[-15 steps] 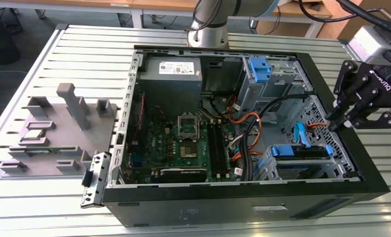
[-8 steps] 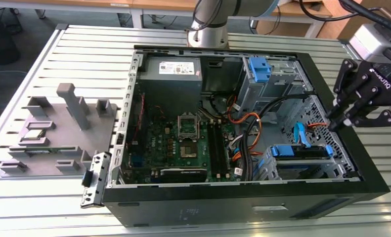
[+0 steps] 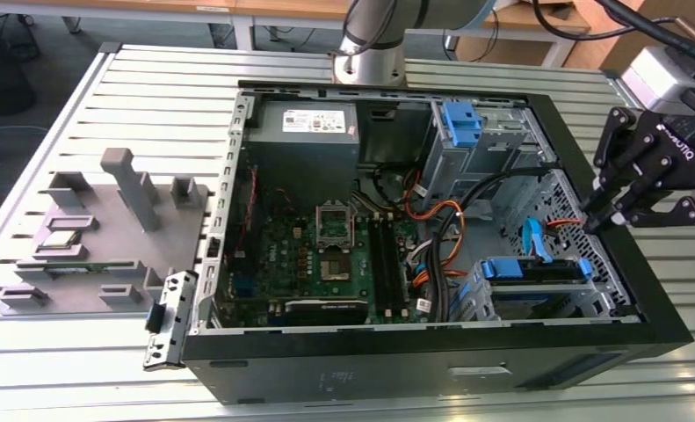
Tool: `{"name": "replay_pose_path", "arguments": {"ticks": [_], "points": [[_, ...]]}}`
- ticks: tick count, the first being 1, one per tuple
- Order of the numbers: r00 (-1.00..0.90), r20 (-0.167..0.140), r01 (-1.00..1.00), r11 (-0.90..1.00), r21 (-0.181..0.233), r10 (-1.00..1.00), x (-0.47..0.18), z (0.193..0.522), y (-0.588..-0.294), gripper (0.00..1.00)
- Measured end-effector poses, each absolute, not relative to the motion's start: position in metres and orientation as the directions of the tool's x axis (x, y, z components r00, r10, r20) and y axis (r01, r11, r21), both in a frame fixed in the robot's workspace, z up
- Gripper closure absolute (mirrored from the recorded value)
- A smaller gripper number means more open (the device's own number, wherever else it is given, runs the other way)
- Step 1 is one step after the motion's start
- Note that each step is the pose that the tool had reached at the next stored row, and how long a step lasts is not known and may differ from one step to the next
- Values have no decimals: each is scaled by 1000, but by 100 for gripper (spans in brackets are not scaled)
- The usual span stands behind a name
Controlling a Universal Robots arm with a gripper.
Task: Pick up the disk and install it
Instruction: 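Insert the second disk wire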
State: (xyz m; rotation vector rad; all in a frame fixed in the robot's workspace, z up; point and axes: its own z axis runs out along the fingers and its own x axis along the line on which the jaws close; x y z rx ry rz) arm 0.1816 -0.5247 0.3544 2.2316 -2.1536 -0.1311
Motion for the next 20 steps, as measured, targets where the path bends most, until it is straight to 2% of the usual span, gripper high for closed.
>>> {"name": "replay_pose_path", "arguments": {"ticks": [20], "points": [[34,-14,-995,-35,92,-999,183,351,-524,69]]}}
